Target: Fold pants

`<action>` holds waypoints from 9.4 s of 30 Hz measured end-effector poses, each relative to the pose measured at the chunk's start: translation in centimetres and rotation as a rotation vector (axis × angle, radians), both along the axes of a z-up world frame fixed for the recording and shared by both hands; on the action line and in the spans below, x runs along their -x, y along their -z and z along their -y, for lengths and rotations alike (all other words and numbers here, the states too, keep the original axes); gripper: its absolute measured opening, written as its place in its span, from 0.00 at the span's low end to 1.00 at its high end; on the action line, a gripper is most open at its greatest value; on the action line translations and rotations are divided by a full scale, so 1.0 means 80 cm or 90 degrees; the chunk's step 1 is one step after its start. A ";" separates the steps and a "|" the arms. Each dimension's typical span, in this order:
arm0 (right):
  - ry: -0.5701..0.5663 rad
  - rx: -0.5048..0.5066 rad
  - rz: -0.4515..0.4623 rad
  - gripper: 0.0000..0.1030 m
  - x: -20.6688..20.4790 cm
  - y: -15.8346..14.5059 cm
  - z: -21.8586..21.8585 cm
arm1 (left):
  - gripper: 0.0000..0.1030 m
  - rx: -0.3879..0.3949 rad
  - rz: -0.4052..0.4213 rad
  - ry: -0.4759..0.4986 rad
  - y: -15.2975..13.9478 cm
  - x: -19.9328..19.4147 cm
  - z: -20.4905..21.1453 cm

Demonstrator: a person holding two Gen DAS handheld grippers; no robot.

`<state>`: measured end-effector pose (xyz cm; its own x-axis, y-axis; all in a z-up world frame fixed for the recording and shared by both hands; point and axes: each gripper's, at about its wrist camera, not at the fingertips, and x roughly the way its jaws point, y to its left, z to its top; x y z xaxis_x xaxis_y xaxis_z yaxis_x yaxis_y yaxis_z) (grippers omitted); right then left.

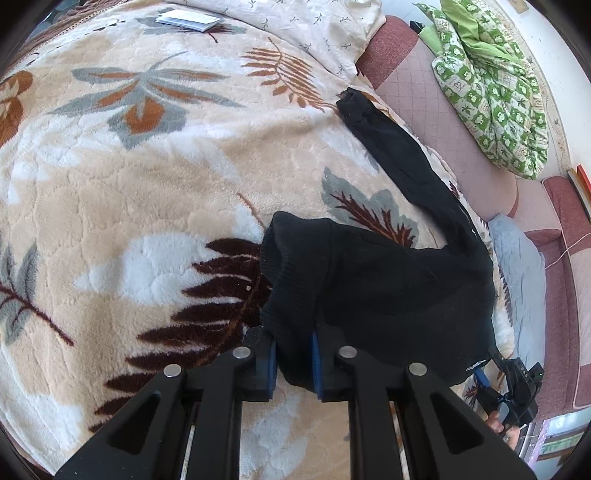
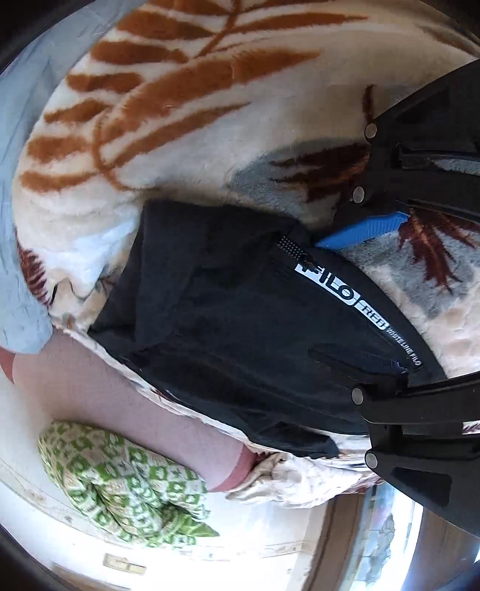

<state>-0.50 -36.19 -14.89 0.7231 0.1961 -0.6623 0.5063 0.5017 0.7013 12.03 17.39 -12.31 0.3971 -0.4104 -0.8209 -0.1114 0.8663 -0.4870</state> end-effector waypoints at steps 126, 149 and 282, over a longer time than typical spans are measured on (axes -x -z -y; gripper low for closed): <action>-0.647 0.408 -0.053 0.67 -0.340 -0.040 -0.109 | 0.66 -0.117 0.116 0.135 -0.013 -0.143 -0.005; -0.668 0.561 -0.059 0.05 -0.244 -0.111 -0.148 | 0.12 -0.204 0.232 0.154 -0.102 -0.095 0.031; -0.945 0.368 0.100 0.28 -0.143 -0.137 -0.629 | 0.17 0.035 0.160 -0.024 -0.068 0.122 -0.111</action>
<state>10.93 14.15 -3.90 0.1946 0.5150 -0.8348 -0.7043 0.6657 0.2466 2.30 26.27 -6.89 0.6012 -0.4336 -0.6712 -0.0122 0.8349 -0.5503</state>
